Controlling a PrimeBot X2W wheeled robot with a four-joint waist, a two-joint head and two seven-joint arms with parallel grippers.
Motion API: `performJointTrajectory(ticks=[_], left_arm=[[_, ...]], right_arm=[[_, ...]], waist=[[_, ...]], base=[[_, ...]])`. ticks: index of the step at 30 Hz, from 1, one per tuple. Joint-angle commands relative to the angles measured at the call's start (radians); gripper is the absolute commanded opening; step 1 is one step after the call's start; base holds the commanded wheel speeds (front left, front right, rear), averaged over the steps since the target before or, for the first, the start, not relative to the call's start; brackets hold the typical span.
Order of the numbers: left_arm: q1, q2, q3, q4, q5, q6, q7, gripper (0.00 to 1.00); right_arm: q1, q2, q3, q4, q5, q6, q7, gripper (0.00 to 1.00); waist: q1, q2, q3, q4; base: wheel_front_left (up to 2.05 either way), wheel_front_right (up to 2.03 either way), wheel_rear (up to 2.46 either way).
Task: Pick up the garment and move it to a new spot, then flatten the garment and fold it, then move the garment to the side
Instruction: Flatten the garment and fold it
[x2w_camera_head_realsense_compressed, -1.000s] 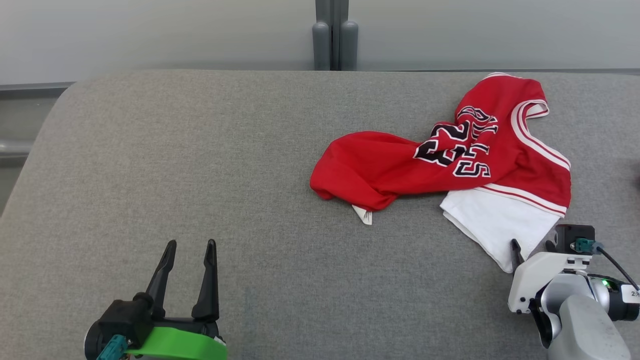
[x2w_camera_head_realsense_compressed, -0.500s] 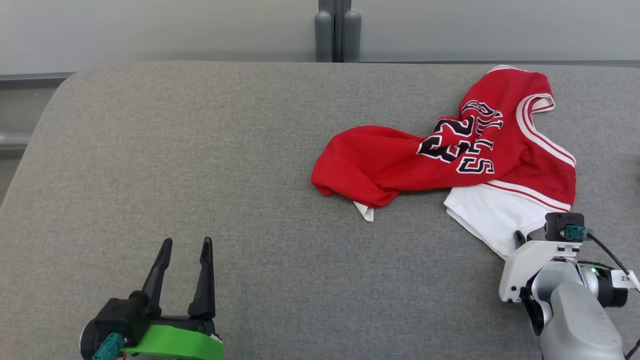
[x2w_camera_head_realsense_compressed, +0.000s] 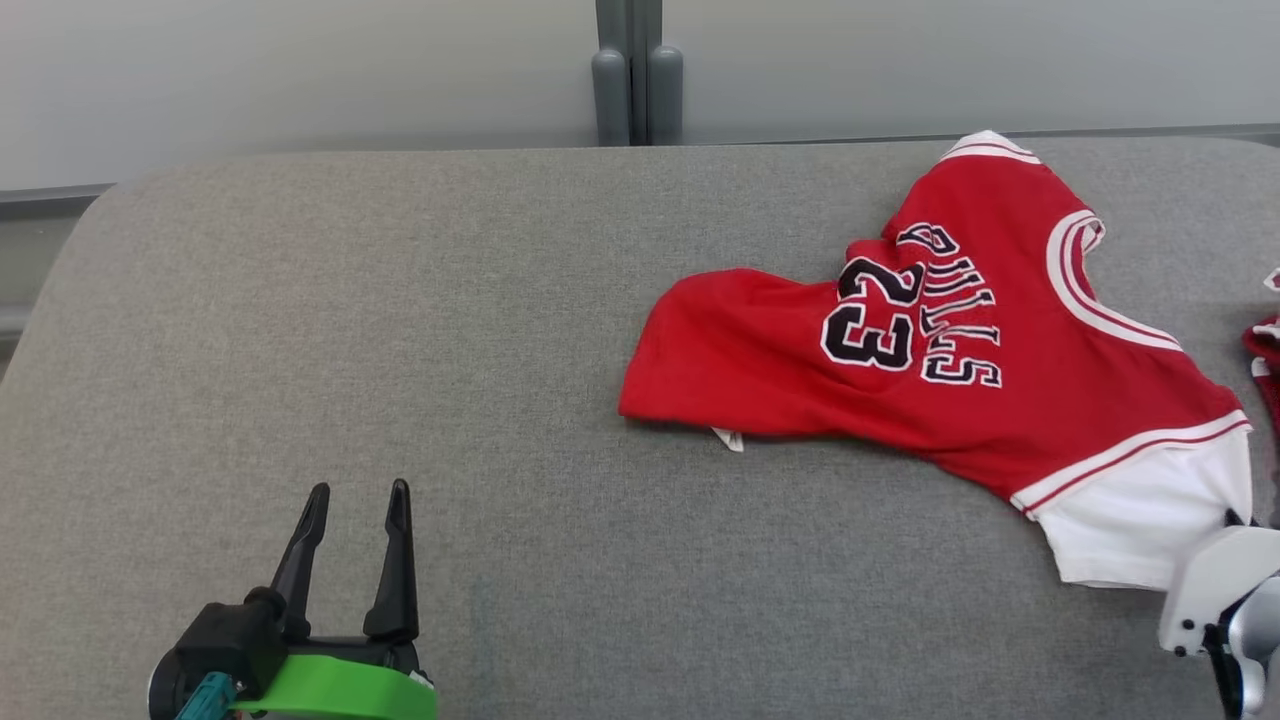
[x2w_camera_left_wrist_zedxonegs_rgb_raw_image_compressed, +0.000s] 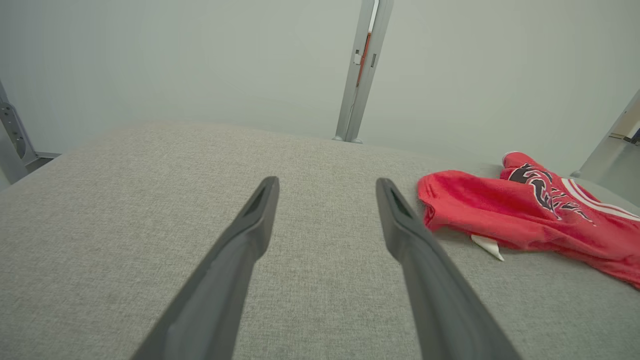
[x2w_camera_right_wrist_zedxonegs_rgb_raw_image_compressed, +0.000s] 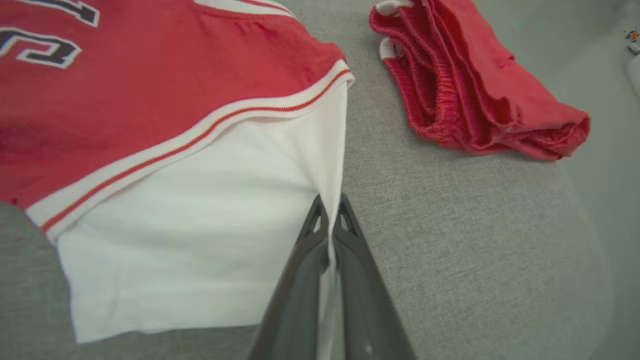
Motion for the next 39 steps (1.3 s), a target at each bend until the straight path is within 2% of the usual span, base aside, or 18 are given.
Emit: performJointTrajectory(ticks=[1,3,6,7,10,13,18,24,29,34,39], left_arm=[[0.011,0.002,0.002,-0.003,0.013,-0.003,-0.003,1.00],[0.010,0.001,0.001,-0.004,0.014,-0.003,-0.003,1.00],[0.009,0.001,-0.003,-0.002,0.013,-0.003,-0.003,1.00],[0.009,0.000,-0.004,-0.001,0.013,-0.003,-0.003,1.00],[0.011,0.000,-0.006,0.001,0.013,-0.003,-0.003,1.00],[0.014,0.000,-0.007,0.005,0.011,-0.003,-0.003,1.00],[0.027,0.002,-0.002,0.011,0.008,-0.003,-0.003,1.00],[0.048,0.003,0.014,0.019,0.002,-0.003,-0.003,1.00],[0.063,0.002,0.019,0.019,0.004,-0.003,-0.003,1.00],[0.046,0.006,-0.007,0.045,-0.004,-0.003,-0.003,1.00],[-0.057,0.018,-0.118,0.196,-0.042,-0.003,-0.002,1.00]], right_arm=[[0.032,-0.004,-0.008,-0.048,-0.008,-0.002,0.027,0.00],[0.073,-0.004,-0.022,-0.127,-0.028,-0.002,0.074,0.00],[0.112,-0.004,-0.024,-0.175,-0.021,-0.002,0.116,0.00],[0.125,-0.003,-0.015,-0.180,-0.013,-0.002,0.124,1.00],[0.148,-0.004,0.008,-0.193,0.020,-0.002,0.104,1.00],[0.161,-0.004,0.034,-0.208,0.055,-0.002,0.020,1.00],[0.180,-0.003,0.099,-0.191,0.134,-0.002,-0.199,1.00],[0.216,-0.003,0.285,-0.122,0.167,-0.002,-0.460,1.00],[0.238,-0.005,0.393,-0.130,0.174,-0.002,-0.497,1.00],[0.241,-0.004,0.411,-0.170,0.181,-0.002,-0.496,1.00],[0.244,-0.004,0.425,-0.194,0.191,-0.002,-0.496,1.00]], waist=[[0.0000,-0.0001,-0.005,-0.006],[0.0000,-0.0001,-0.007,-0.010],[0.0000,-0.0001,-0.009,-0.012],[0.0000,-0.0001,-0.010,-0.012],[0.0000,-0.0001,-0.014,-0.013],[0.0000,-0.0001,-0.024,-0.013],[0.0000,-0.0001,-0.049,-0.013],[0.0000,-0.0001,-0.082,-0.030],[0.0000,-0.0001,-0.098,-0.045],[0.0000,-0.0001,-0.101,-0.063],[0.0000,-0.0001,-0.086,-0.095]], base=[[0.00,0.00,0.00],[0.00,0.00,0.00],[0.00,0.00,0.00],[0.00,0.00,0.00],[0.00,0.00,0.00],[0.00,0.00,0.00],[0.00,0.00,0.00],[0.00,0.00,0.00],[0.00,0.00,0.00],[0.00,0.00,0.00],[0.00,0.00,0.00]])
